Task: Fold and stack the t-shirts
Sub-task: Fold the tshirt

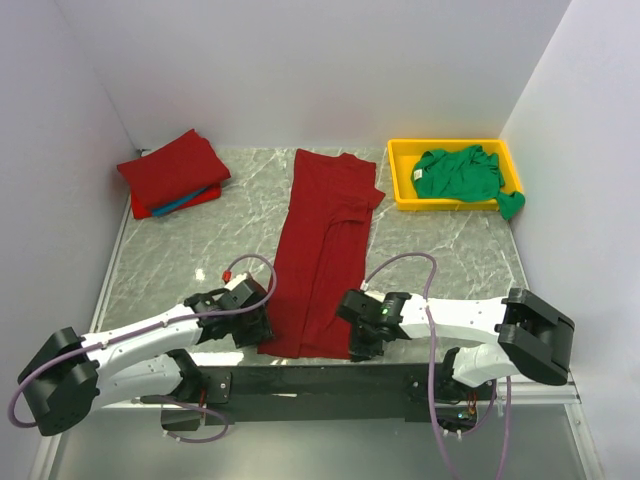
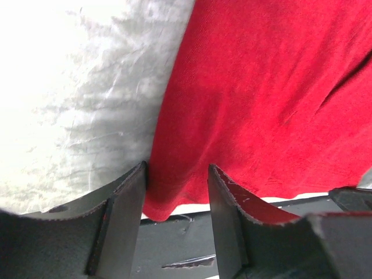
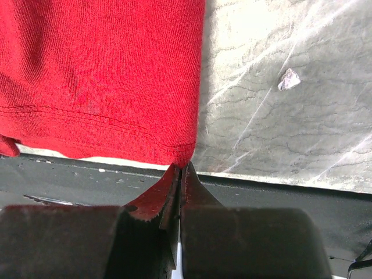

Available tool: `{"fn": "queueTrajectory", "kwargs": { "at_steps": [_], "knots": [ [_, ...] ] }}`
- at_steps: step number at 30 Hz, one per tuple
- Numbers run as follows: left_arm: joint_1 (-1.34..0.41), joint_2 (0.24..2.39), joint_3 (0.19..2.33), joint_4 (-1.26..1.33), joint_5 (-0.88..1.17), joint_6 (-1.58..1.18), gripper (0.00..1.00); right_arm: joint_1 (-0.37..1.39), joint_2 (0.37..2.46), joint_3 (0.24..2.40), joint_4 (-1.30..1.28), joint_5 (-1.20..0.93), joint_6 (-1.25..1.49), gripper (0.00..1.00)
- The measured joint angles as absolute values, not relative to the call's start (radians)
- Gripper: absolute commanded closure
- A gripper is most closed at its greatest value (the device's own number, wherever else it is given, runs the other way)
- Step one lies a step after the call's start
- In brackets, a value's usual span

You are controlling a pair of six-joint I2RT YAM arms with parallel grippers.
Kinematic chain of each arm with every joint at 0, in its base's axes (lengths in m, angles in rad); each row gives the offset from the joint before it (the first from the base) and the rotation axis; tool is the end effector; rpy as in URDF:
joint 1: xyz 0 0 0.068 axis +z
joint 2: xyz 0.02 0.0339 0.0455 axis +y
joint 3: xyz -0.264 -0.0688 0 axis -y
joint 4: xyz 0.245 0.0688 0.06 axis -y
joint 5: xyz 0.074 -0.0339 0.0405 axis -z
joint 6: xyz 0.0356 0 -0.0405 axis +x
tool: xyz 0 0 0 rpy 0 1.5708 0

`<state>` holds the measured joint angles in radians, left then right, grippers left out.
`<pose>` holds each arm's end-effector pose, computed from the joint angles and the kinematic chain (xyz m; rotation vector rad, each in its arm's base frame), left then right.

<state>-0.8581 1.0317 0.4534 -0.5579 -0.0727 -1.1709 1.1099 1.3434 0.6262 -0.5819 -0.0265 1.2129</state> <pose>0.1122 -0.1258 0.1571 -0.4605 2.7753 -0.4734 0.0943 0.1921 0.1493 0.1506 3.0283 0.3962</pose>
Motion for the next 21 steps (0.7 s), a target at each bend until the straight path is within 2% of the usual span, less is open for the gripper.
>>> {"fn": "queueTrajectory", "kwargs": {
  "at_steps": [18,21],
  "knots": [
    [-0.917,1.055,0.477,-0.619,-0.116,-1.221,0.5,1.104,1.322,0.607,-0.574,-0.028,1.245,1.0],
    [-0.929,1.045,0.478,-0.651,-0.13,-1.241,0.55,1.103,1.312,0.599,-0.569,-0.028,1.251,1.0]
  ]
}}
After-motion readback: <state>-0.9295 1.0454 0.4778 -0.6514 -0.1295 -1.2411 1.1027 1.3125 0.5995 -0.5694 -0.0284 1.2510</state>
